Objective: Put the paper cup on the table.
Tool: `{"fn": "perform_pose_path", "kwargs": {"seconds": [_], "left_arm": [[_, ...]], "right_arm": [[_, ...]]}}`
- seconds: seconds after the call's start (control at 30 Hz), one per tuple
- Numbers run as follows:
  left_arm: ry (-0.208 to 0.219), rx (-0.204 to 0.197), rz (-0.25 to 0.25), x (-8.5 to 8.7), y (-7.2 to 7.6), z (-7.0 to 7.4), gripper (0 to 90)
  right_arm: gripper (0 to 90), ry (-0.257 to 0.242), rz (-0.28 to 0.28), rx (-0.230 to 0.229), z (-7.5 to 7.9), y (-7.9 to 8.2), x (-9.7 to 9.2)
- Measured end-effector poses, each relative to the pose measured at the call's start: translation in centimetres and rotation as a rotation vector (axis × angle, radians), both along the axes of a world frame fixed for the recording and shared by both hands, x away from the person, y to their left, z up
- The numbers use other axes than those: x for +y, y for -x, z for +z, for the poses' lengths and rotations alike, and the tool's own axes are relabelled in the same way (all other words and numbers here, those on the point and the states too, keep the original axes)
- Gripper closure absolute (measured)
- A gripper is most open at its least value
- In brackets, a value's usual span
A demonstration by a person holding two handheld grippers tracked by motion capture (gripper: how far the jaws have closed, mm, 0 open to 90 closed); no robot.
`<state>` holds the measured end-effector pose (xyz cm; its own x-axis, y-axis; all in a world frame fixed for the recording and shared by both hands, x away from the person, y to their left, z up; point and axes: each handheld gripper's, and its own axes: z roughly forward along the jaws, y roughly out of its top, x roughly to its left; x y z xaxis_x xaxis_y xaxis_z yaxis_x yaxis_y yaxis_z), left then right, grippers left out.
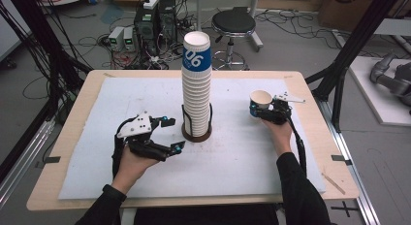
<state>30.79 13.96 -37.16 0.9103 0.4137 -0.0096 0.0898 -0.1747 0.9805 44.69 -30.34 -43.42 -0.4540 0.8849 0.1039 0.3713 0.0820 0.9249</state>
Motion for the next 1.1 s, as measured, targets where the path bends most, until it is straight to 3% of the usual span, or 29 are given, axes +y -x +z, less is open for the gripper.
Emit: {"fn": "perform_pose_path", "kwargs": {"seconds": [0.47,0.57,0.7,0.77,1.1], "left_arm": [[-0.004,-0.001,-0.001,0.06,0.01,-0.01,16.6],[-0.006,-0.003,-0.002,-0.01,0.02,-0.01,16.6],[-0.008,0.002,-0.005,-0.09,-0.01,-0.04,16.6],[-0.009,0.001,-0.006,-0.11,-0.02,-0.05,16.6],[-0.016,0.004,-0.015,-0.29,-0.07,-0.1,16.6]], "right_arm": [[18.4,0.036,-0.031,0.009,-0.16,0.12,0.22],[17.5,0.025,-0.032,0.022,-0.16,0.12,0.21],[17.5,0.064,-0.032,0.069,-0.25,0.11,-0.08],[17.5,0.055,-0.025,0.094,-0.34,0.09,-0.24],[14.3,0.127,-0.028,0.094,-0.02,0.51,0.35]]}}
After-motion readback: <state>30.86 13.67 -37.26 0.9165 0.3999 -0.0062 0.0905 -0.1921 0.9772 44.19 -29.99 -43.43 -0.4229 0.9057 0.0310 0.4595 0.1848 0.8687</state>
